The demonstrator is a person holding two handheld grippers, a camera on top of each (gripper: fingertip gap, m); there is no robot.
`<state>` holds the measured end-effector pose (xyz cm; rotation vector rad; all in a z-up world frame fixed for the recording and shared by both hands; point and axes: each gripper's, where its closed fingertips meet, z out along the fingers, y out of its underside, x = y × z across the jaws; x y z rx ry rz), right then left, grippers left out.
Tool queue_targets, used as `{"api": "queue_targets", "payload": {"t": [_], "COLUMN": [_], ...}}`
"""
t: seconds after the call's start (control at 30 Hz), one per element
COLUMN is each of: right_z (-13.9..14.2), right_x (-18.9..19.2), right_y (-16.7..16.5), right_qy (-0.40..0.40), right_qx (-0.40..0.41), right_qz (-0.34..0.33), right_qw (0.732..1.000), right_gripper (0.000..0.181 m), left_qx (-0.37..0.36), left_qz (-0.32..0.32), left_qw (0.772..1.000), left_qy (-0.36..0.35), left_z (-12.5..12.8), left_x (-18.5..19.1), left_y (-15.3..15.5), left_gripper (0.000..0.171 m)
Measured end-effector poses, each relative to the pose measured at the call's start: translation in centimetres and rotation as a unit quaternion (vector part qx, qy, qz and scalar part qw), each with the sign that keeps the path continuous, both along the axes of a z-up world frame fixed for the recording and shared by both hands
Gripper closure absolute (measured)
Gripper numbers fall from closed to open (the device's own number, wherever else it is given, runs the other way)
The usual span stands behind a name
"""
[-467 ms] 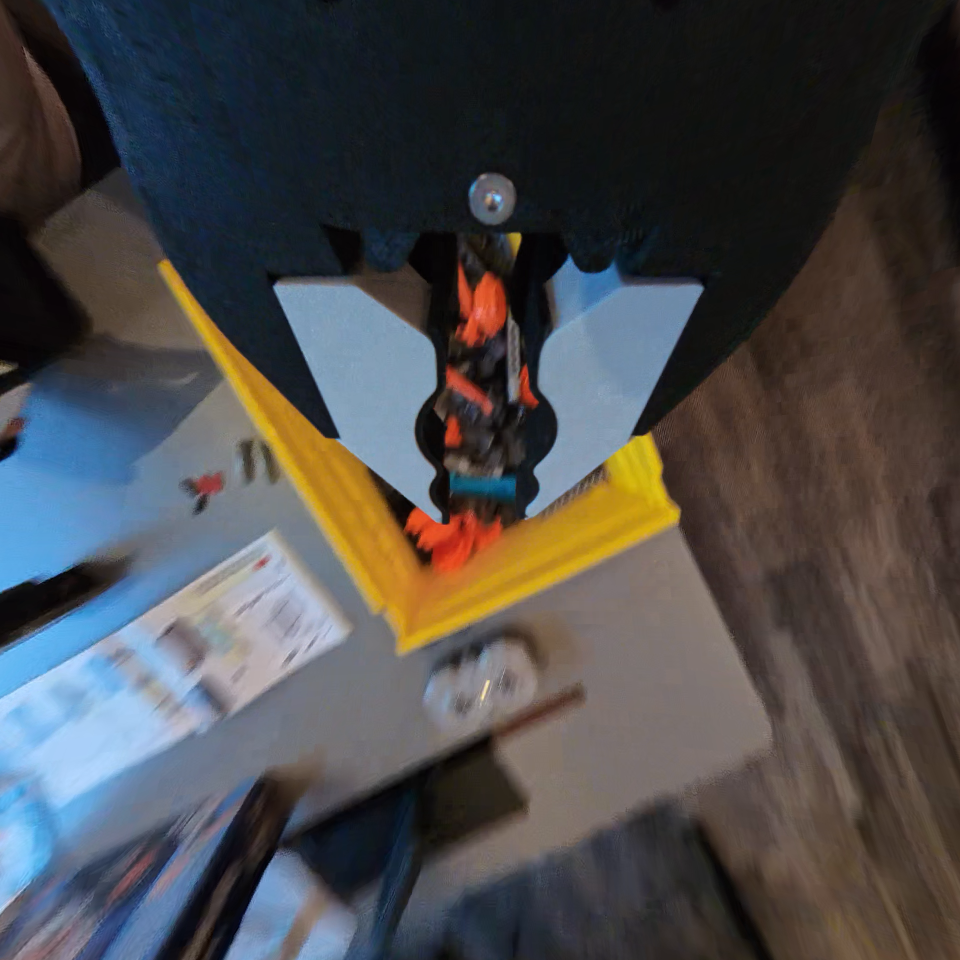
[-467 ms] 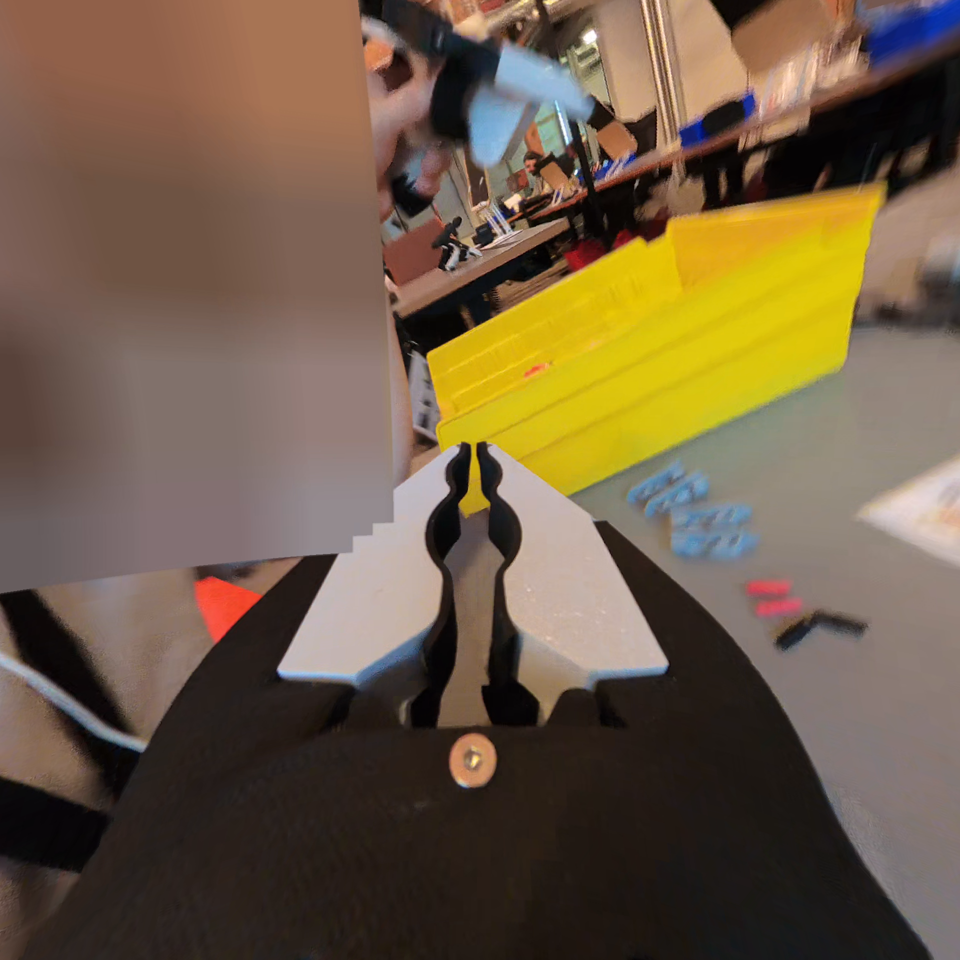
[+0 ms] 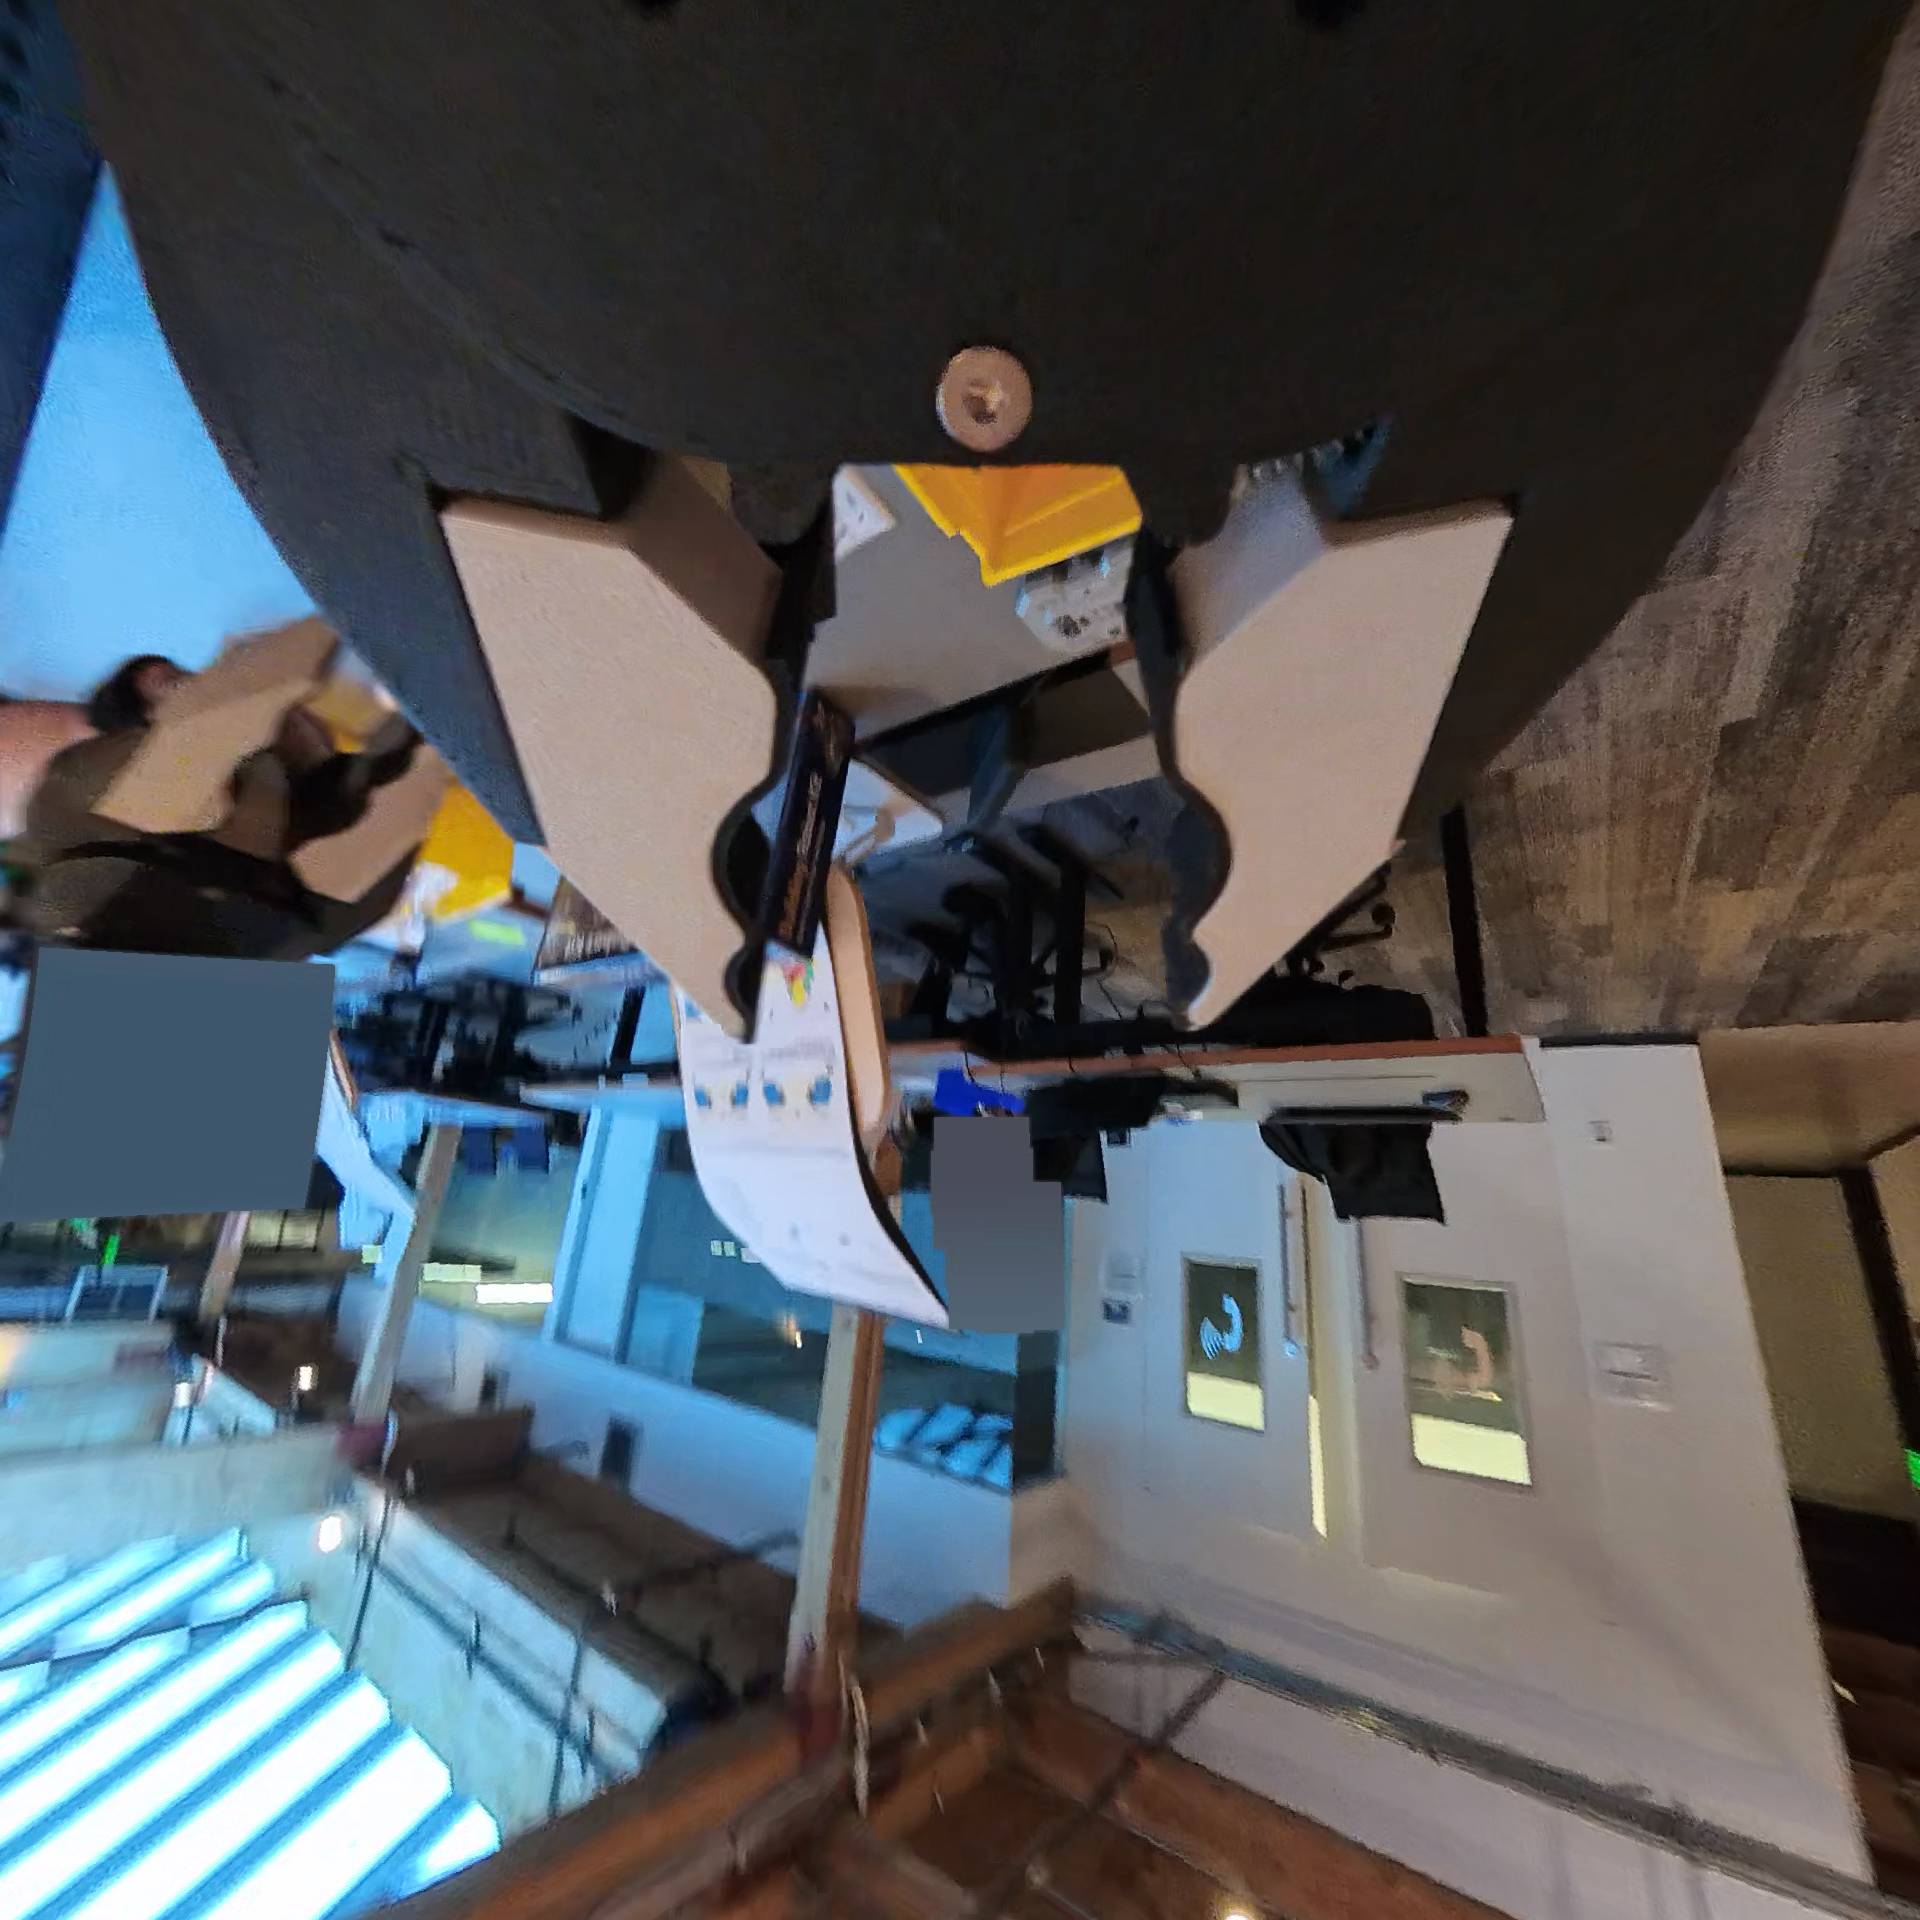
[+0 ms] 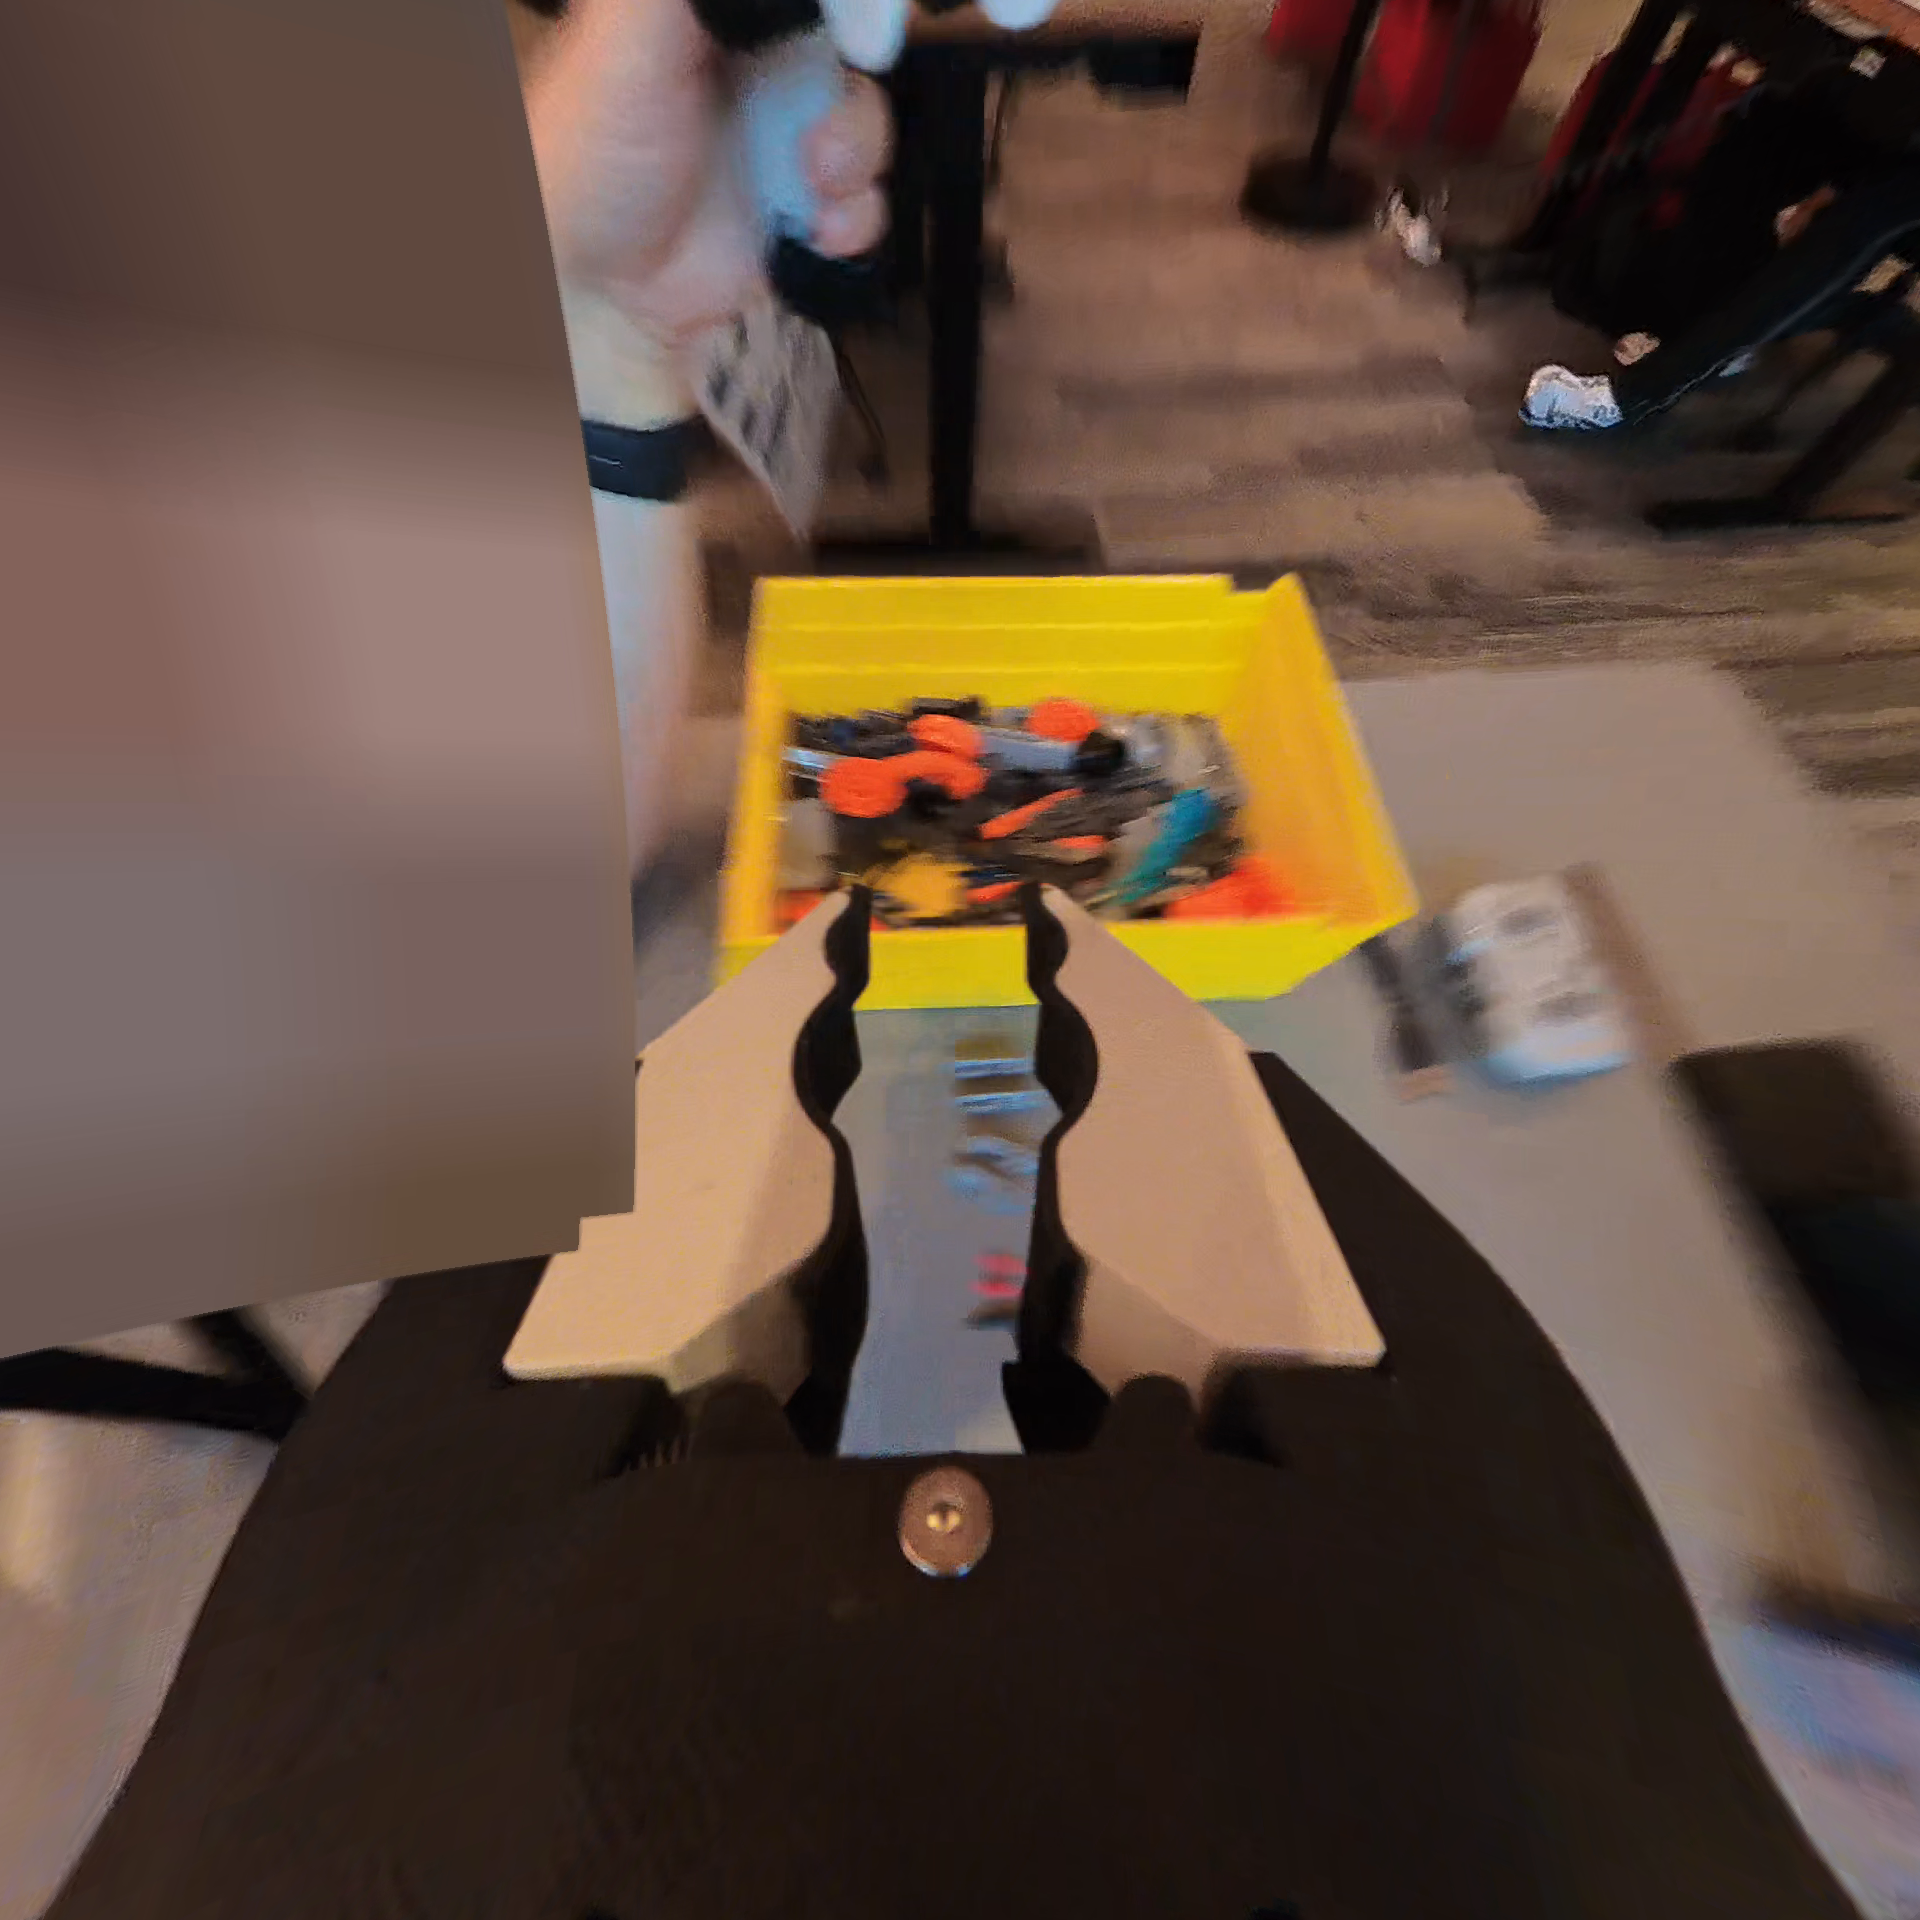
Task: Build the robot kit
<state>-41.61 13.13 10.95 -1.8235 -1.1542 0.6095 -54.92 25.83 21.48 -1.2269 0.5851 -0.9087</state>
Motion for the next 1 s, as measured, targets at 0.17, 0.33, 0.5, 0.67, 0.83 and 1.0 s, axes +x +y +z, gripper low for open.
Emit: {"api": "queue_targets", "payload": {"t": [0.17, 0.33, 0.5, 0.67, 0.83, 1.0], "right_z": [-3.0, -11.8, -18.4, -21.1, -22.7, -23.6], "right_x": [-4.9, -10.8, -14.3, -16.0, -16.2, -15.4], "right_y": [8.2, 10.8, 11.4, 11.9, 11.9, 12.3], "right_qy": [-0.172, -0.237, -0.259, -0.276, -0.303, -0.335], "right_qx": [0.001, -0.042, -0.064, -0.068, -0.100, -0.100], "right_qz": [0.117, 0.248, 0.303, 0.346, 0.336, 0.318], "right_qw": [0.978, 0.938, 0.915, 0.894, 0.886, 0.881], "right_gripper": [0.159, 0.175, 0.181, 0.181, 0.175, 0.173], "left_qx": [-0.017, -0.018, -0.021, -0.022, -0.029, -0.029], "left_qz": [0.008, 0.074, 0.067, 0.102, 0.092, 0.089], "left_qw": [0.996, 0.987, 0.973, 0.965, 0.967, 0.968], "left_qy": [-0.092, -0.142, -0.221, -0.240, -0.237, -0.232], "left_z": [1.8, 2.2, 2.7, 2.6, 2.4, 2.4], "left_x": [-4.1, -8.4, -11.9, -13.5, -13.3, -13.2], "left_y": [-0.8, 0.2, 0.2, 0.7, 0.7, 0.6], "left_gripper": [0.118, 0.132, 0.140, 0.134, 0.135, 0.135]}}
